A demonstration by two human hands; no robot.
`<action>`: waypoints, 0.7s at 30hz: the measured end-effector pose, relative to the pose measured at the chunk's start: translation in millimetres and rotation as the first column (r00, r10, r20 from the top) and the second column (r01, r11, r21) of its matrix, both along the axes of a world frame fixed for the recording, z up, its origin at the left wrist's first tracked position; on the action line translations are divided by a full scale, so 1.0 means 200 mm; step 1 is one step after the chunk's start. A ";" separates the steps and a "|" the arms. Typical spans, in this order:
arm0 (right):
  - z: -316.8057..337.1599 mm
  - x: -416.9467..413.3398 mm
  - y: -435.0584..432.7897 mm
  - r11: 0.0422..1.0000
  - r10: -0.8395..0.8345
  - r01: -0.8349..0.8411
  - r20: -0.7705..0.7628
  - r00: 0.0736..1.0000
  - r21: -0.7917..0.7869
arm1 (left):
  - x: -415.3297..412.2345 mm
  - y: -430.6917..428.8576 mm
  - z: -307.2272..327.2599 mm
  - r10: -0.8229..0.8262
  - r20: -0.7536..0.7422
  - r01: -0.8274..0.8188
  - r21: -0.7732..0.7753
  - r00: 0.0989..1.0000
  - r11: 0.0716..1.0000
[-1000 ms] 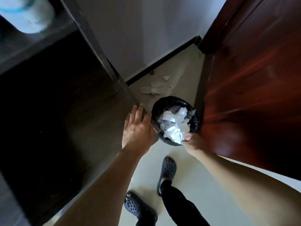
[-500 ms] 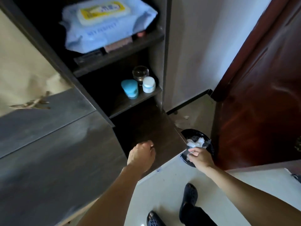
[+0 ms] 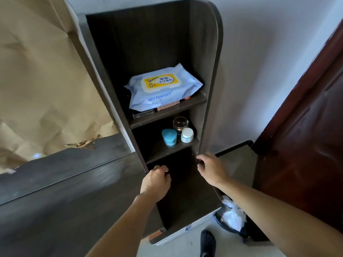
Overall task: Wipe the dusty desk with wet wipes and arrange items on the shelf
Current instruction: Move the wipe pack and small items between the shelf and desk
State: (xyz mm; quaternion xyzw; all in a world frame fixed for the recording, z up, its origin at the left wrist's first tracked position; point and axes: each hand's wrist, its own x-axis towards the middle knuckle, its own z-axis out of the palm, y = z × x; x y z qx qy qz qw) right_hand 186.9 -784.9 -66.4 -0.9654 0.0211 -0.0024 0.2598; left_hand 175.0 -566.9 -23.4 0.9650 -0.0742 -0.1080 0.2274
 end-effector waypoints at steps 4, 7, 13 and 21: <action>0.05 0.31 0.04 0.977 0.177 -0.159 0.133 0.975 -0.140 | 0.21 -0.05 0.01 0.072 0.029 -0.072 0.004 0.997 0.997; 0.04 0.50 0.06 0.956 0.234 -0.208 0.111 0.966 -0.205 | 0.38 -0.10 0.00 0.115 0.053 -0.117 0.034 0.992 0.993; -0.10 0.64 0.04 0.962 0.227 -0.213 0.066 0.972 -0.170 | 0.64 -0.21 -0.10 0.150 0.072 -0.155 0.075 0.986 0.985; -0.14 0.66 0.01 0.961 0.253 -0.236 0.114 0.961 -0.143 | 0.76 -0.28 -0.23 0.191 0.071 -0.192 0.007 0.979 0.981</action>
